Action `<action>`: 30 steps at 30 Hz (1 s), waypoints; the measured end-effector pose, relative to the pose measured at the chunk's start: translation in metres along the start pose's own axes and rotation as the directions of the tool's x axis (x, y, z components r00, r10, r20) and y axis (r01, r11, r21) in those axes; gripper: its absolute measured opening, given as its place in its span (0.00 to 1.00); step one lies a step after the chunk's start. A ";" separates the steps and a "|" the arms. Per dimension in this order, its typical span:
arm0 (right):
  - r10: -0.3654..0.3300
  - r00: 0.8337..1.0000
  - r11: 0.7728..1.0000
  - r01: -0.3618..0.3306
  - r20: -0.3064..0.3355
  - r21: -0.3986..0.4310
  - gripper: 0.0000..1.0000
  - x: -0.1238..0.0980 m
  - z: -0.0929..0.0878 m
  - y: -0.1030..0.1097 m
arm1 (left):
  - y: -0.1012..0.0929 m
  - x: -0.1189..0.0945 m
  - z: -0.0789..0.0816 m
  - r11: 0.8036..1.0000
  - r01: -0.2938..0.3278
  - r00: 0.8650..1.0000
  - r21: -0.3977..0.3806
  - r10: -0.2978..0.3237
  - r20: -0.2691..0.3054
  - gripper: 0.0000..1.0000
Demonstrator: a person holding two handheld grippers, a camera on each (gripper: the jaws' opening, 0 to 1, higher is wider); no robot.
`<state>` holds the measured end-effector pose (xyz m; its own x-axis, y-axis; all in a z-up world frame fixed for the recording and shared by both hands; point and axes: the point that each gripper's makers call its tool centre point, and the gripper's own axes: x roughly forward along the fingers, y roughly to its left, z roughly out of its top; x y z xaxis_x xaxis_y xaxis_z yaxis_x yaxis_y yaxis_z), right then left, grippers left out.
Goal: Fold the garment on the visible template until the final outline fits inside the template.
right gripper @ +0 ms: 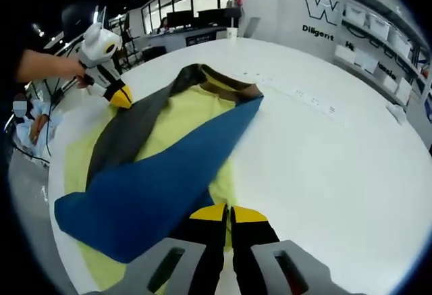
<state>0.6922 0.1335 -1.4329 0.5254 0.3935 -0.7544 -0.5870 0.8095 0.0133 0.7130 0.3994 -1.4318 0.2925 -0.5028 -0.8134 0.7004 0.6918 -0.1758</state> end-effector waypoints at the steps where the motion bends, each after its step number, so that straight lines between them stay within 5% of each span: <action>1: -0.007 1.000 1.000 0.007 0.000 -0.001 0.00 -0.001 0.000 -0.002 | 0.002 -0.001 0.000 1.000 -0.003 1.000 -0.010 0.003 0.000 0.00; 22: -0.132 0.989 0.991 0.131 -0.060 -0.015 0.00 0.004 -0.007 -0.032 | 0.012 -0.015 -0.018 0.987 -0.001 0.999 -0.163 -0.005 -0.037 0.00; 30: -0.096 0.995 0.995 0.096 -0.020 -0.012 0.00 0.002 -0.003 -0.020 | 0.005 -0.016 -0.016 0.997 -0.003 1.000 -0.080 0.002 -0.009 0.02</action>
<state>0.7032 0.1163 -1.4365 0.5672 0.3048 -0.7651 -0.5409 0.8384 -0.0670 0.7009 0.4193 -1.4284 0.2877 -0.4967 -0.8188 0.6450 0.7325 -0.2177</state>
